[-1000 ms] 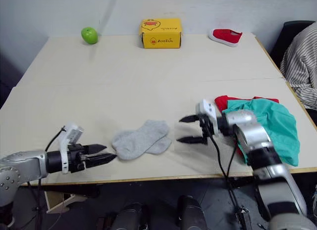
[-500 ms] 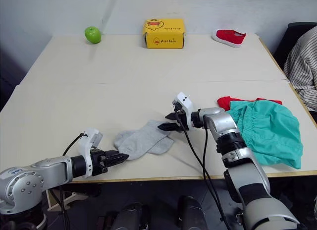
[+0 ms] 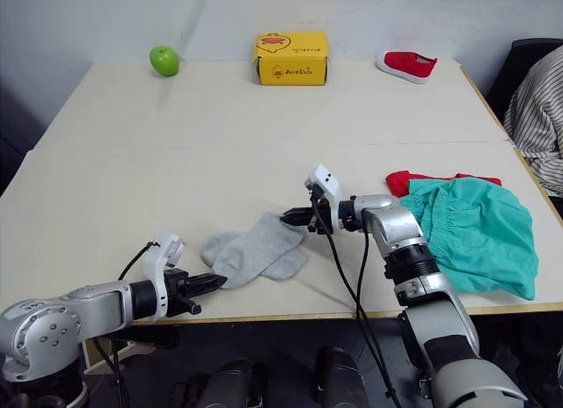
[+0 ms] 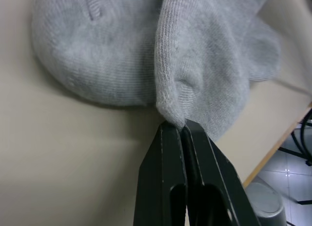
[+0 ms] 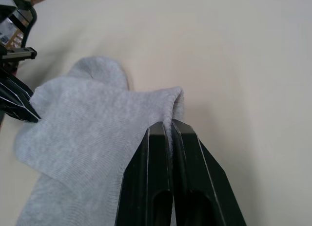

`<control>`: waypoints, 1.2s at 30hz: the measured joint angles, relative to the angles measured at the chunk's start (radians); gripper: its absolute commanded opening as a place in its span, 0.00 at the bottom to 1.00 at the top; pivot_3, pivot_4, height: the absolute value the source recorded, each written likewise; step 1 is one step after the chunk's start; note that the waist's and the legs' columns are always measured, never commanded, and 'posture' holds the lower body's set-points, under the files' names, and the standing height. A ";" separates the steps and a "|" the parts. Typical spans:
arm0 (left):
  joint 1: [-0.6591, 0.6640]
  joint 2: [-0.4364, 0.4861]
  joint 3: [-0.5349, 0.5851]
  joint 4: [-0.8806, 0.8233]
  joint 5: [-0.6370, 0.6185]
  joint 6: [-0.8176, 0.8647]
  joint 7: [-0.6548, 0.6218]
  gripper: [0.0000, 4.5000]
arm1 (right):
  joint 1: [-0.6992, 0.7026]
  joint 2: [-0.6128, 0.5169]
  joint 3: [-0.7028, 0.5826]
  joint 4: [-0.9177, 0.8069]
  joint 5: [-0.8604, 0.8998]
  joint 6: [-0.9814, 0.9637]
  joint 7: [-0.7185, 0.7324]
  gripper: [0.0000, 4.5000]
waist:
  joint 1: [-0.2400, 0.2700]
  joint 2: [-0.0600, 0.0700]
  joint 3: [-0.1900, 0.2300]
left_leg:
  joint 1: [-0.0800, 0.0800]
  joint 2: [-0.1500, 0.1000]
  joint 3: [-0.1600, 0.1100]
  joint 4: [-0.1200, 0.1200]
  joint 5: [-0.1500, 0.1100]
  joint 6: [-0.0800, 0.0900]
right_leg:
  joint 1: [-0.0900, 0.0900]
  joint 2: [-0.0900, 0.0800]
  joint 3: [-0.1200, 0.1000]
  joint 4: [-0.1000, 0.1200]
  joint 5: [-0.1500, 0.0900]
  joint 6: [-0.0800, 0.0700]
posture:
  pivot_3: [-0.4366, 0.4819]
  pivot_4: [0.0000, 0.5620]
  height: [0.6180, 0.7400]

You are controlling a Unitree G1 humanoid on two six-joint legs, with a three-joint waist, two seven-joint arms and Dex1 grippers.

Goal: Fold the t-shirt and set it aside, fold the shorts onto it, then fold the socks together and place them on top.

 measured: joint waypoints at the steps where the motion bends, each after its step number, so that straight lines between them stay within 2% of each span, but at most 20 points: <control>1: -0.010 0.025 0.025 0.001 -0.015 -0.001 -0.023 0.00 | 0.009 -0.004 -0.010 -0.032 0.013 0.001 0.003 0.01 | 0.000 0.000 0.000 | 0.000 0.000 0.000 0.000 0.000 0.000 | 0.000 0.000 0.000 0.000 0.000 0.000 | 0.48 0.27 1.00; 7: -0.005 0.238 0.083 0.046 -0.092 -0.091 -0.239 0.00 | 0.107 -0.075 -0.067 -0.266 0.095 0.091 -0.008 0.01 | 0.001 0.000 0.000 | -0.001 0.000 0.000 -0.001 -0.001 -0.001 | -0.001 0.000 -0.001 -0.002 -0.001 -0.001 | 0.48 0.27 1.00; 9: -0.001 0.348 0.050 0.079 -0.075 -0.190 -0.339 0.00 | 0.173 -0.091 -0.085 -0.379 0.133 0.157 -0.038 0.01 | 0.003 0.001 0.001 | -0.001 0.001 0.000 -0.002 -0.001 -0.002 | -0.002 0.000 -0.001 -0.003 -0.001 -0.002 | 0.48 0.27 1.00; 11: -0.005 0.416 -0.006 0.135 -0.038 -0.287 -0.421 0.00 | 0.236 -0.095 -0.088 -0.477 0.166 0.218 -0.078 0.01 | 0.005 0.001 0.001 | -0.001 0.000 0.000 -0.004 -0.001 -0.002 | -0.003 0.000 -0.001 -0.003 -0.001 -0.002 | 0.48 0.27 1.00; 13: -0.013 0.442 -0.053 0.196 -0.012 -0.336 -0.471 0.00 | 0.278 -0.095 -0.087 -0.533 0.187 0.256 -0.110 0.01 | 0.005 0.002 0.001 | -0.001 0.000 0.001 -0.005 -0.001 -0.002 | -0.004 -0.001 0.000 -0.003 -0.001 -0.002 | 0.48 0.27 1.00; 16: -0.114 0.503 -0.205 0.360 0.039 -0.409 -0.595 0.00 | 0.381 -0.073 -0.079 -0.639 0.192 0.270 -0.199 0.01 | 0.008 0.002 0.001 | -0.001 0.000 0.000 -0.006 -0.001 -0.002 | -0.006 0.001 -0.001 -0.003 -0.002 -0.003 | 0.48 0.27 1.00; 22: -0.316 0.534 -0.418 0.608 0.149 -0.484 -0.750 0.00 | 0.472 -0.041 -0.041 -0.677 0.135 0.225 -0.333 0.01 | 0.001 0.001 0.001 | -0.001 -0.003 0.012 -0.012 0.001 0.001 | -0.014 0.000 0.001 0.000 0.000 0.000 | 0.48 0.27 1.00; 26: -0.359 0.535 -0.507 0.703 0.217 -0.525 -0.818 0.00 | 0.483 -0.038 -0.039 -0.686 0.123 0.202 -0.369 0.01 | -0.013 0.001 0.001 | -0.002 -0.003 0.014 -0.013 0.001 0.001 | -0.014 0.004 0.001 0.000 0.000 0.000 | 0.48 0.27 1.00; 34: -0.375 0.505 -0.544 0.742 0.269 -0.557 -0.833 0.00 | 0.480 -0.038 -0.039 -0.663 0.119 0.204 -0.385 0.01 | -0.020 0.001 0.002 | -0.002 -0.002 0.014 -0.012 0.001 0.001 | -0.014 0.004 0.002 0.000 0.000 0.000 | 0.48 0.27 1.00; 35: -0.371 0.505 -0.543 0.741 0.269 -0.556 -0.832 0.05 | 0.479 -0.038 -0.041 -0.656 0.124 0.215 -0.385 0.00 | -0.020 0.001 0.002 | -0.002 -0.002 0.014 -0.012 0.001 0.001 | -0.014 0.004 0.002 0.000 0.000 0.000 | 0.48 0.27 1.00; 36: -0.367 0.505 -0.542 0.740 0.269 -0.554 -0.831 0.10 | 0.477 -0.038 -0.042 -0.652 0.137 0.231 -0.382 0.05 | -0.020 0.001 0.002 | -0.002 -0.002 0.014 -0.012 0.001 0.001 | -0.014 0.004 0.002 0.000 0.000 0.000 | 0.48 0.27 1.00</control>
